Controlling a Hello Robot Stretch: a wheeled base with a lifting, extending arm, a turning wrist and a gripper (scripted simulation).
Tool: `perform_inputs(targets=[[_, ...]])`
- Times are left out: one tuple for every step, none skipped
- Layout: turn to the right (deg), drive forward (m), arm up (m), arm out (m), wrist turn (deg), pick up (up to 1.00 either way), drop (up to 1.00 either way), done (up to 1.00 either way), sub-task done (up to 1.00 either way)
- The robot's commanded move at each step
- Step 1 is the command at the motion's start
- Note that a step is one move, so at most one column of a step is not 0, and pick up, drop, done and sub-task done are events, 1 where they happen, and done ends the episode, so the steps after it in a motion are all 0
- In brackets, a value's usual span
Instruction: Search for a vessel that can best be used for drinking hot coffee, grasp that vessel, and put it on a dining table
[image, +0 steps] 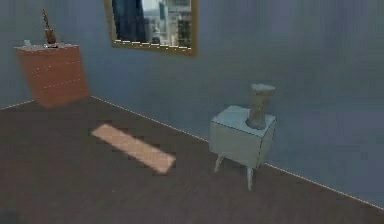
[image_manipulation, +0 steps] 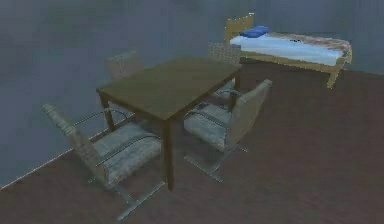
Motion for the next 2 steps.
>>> perform_inputs(targets=[[0.0, 0.55, 0.00, 0.00, 0.0, 0.00, 0.00, 0.00, 0.00], [-45.0, 0.00, 0.00, 0.00, 0.0, 0.00, 0.00, 0.00, 0.00]])
